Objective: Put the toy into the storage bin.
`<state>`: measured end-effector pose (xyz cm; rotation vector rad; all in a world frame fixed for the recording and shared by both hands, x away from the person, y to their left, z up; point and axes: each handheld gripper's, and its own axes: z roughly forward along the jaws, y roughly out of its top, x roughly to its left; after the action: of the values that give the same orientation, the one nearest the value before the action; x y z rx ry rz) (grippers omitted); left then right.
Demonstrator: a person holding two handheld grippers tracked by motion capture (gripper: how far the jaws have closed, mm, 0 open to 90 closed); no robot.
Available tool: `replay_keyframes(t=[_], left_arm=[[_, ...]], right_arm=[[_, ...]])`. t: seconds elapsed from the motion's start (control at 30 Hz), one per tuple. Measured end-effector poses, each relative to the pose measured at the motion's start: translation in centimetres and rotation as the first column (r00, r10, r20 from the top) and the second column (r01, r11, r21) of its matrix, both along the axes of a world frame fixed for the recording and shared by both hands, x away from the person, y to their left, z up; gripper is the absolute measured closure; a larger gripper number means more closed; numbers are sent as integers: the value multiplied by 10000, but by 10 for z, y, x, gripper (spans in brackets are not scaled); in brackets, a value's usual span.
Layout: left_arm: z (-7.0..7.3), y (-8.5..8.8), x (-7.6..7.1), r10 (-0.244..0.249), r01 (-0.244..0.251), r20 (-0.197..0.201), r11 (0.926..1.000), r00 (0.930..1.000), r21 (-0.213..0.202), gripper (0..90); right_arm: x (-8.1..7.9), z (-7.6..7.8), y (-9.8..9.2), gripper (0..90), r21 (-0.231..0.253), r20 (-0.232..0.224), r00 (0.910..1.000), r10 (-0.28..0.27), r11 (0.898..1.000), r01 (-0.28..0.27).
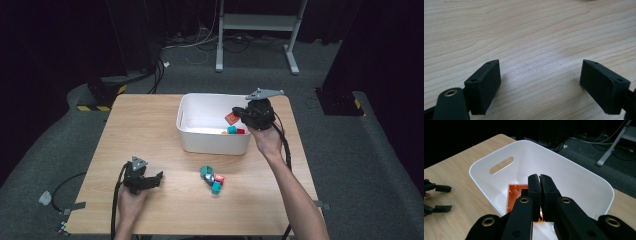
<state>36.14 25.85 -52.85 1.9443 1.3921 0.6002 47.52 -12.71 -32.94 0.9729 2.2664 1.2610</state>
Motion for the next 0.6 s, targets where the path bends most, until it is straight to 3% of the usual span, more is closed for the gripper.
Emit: replay_keyframes(t=[0.6], left_arm=[[0,0,0,9,-9,6,10000,10000,-11,171]], right_arm=[[41,-13,16,872,-364,-517,9951,-844,9959,826]])
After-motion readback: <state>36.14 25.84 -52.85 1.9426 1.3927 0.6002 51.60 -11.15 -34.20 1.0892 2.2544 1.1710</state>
